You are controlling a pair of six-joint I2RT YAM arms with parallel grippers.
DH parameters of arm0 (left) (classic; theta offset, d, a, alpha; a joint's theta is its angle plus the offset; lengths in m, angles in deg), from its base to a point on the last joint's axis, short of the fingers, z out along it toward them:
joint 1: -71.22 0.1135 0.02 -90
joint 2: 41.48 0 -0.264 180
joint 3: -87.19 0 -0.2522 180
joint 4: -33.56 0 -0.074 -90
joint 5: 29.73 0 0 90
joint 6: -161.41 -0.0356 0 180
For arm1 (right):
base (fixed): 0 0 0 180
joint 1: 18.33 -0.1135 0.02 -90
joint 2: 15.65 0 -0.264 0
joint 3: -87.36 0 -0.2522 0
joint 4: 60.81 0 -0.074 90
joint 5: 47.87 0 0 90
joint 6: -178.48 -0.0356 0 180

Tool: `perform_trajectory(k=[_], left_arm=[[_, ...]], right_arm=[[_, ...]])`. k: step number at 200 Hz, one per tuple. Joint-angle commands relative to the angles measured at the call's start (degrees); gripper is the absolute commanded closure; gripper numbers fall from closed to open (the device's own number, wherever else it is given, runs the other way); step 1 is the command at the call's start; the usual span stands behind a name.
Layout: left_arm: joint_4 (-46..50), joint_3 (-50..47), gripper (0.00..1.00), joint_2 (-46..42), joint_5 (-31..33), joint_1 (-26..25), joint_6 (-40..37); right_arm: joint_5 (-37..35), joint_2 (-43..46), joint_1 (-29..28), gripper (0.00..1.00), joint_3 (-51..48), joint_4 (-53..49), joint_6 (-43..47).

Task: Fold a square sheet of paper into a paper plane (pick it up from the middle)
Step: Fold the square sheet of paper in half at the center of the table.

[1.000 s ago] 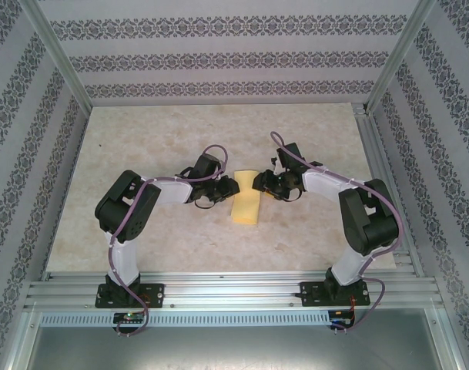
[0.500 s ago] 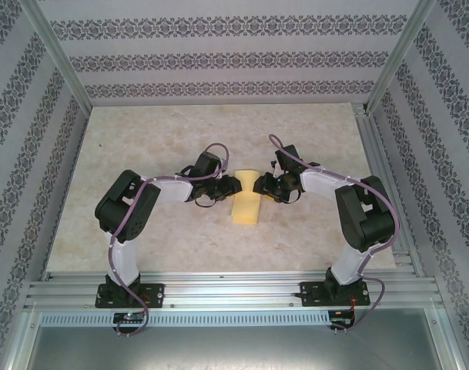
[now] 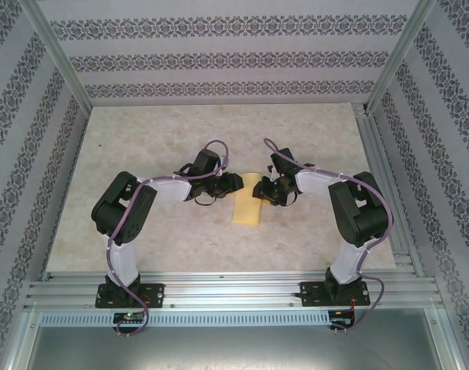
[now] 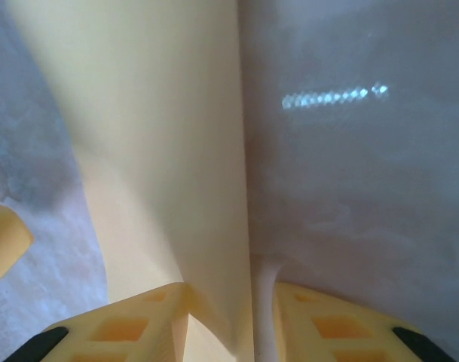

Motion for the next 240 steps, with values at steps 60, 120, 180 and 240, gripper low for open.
perform_trajectory(k=[60, 120, 180, 240], left_arm=[[0.21, 0.17, 0.63, -3.51, 1.32, -0.56, -0.74], [1.31, 0.55, 0.66, -3.67, 2.17, -0.56, -0.41], [2.03, 1.09, 0.66, -3.87, 2.44, -0.56, -0.5], [2.59, 1.45, 0.67, -4.22, 3.0, -0.56, -0.6]], right_arm=[[-2.59, -1.06, -0.79, 0.63, 1.93, -0.94, -0.36], [-3.75, -0.86, -0.81, 0.6, 3.34, -5.48, 2.9], [-6.07, -1.1, -1.07, 0.58, 4.58, -6.53, 2.16], [-6.43, -3.34, -2.45, 0.57, 7.66, -9.61, 4.29]])
